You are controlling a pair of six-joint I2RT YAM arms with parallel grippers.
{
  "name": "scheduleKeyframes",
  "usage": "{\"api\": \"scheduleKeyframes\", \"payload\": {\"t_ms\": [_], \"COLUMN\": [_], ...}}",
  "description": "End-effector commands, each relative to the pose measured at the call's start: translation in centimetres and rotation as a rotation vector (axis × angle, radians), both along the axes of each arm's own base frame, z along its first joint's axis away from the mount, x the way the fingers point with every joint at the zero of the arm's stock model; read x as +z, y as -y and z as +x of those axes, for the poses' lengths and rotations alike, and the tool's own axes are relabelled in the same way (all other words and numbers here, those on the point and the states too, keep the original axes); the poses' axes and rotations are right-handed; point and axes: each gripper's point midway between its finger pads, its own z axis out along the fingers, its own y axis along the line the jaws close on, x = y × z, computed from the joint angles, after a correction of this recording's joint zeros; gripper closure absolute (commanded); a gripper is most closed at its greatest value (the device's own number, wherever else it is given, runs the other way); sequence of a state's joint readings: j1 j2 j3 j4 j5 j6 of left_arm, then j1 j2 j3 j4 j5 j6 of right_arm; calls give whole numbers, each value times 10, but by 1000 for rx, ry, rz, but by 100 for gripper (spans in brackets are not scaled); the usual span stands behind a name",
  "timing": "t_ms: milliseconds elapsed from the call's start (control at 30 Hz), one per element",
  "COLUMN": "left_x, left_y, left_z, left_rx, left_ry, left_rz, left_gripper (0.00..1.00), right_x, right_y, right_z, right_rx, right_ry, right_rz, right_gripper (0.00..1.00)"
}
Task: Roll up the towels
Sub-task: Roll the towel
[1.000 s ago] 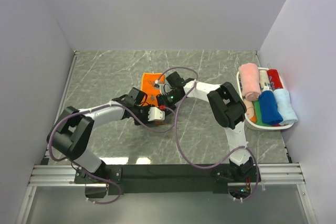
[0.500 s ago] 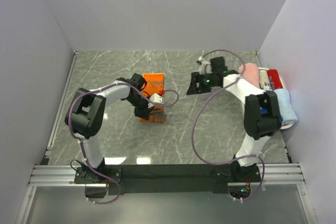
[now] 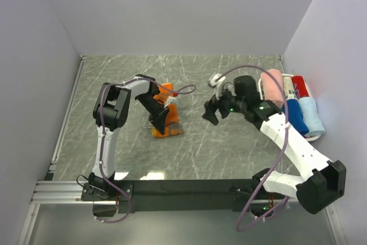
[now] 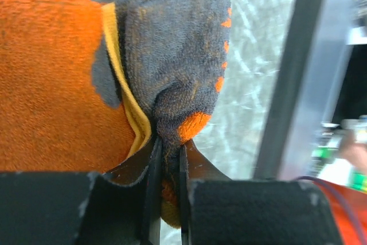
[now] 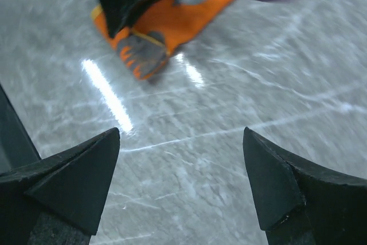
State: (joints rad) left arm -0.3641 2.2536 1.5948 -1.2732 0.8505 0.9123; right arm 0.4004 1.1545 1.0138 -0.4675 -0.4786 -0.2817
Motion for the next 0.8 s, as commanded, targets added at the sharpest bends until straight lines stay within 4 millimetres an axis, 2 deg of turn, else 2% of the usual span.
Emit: {"api": "scheduleKeyframes", "payload": {"t_ms": [0, 33, 67, 100, 133, 167, 200, 267, 300, 367, 400, 433, 500, 700, 767], "left_x": [-31, -31, -33, -33, -34, -36, -37, -38, -39, -40, -40, -41, -41, -44, -44], "left_y": [-21, -21, -22, -22, -22, -22, -21, -21, -21, -21, -22, -23, -25, -31, -32], "left_z": [-15, -12, -13, -13, -12, -12, -12, -11, -11, -10, -10, -9, -8, -12, -11], "left_rx": [-55, -51, -51, -51, -48, -47, -47, -43, -43, -42, -41, -36, -32, -33, -31], "left_ry": [-102, -100, -106, -110, -109, -111, -113, -120, -119, -117, -114, -113, -108, -114, -112], "left_rz": [105, 103, 103, 104, 102, 102, 99, 95, 95, 97, 97, 97, 92, 93, 91], "left_gripper": [98, 97, 97, 97, 97, 96, 95, 94, 94, 93, 93, 93, 92, 92, 91], "right_x": [-29, -30, -27, -38, -36, -35, -49, -53, -70, -78, -91, -90, -107, -126, -139], "right_y": [-20, -41, -53, -66, -88, -102, -114, -141, -147, -164, -169, -178, -184, -204, -203], "right_z": [-16, -25, -23, -23, -33, -32, -34, -38, -38, -39, -38, -35, -31, -19, -21], "right_rx": [154, 221, 250, 287, 346, 375, 417, 476, 501, 534, 546, 548, 549, 543, 577], "right_ry": [41, 66, 117, 112, 143, 173, 173, 229, 224, 247, 236, 262, 262, 262, 240], "right_rz": [-149, -162, -174, -200, -213, -208, -235, -229, -262, -264, -278, -263, -288, -322, -360], "right_gripper": [6, 8, 9, 10, 12, 14, 15, 17, 17, 17, 18, 18, 18, 20, 29]}}
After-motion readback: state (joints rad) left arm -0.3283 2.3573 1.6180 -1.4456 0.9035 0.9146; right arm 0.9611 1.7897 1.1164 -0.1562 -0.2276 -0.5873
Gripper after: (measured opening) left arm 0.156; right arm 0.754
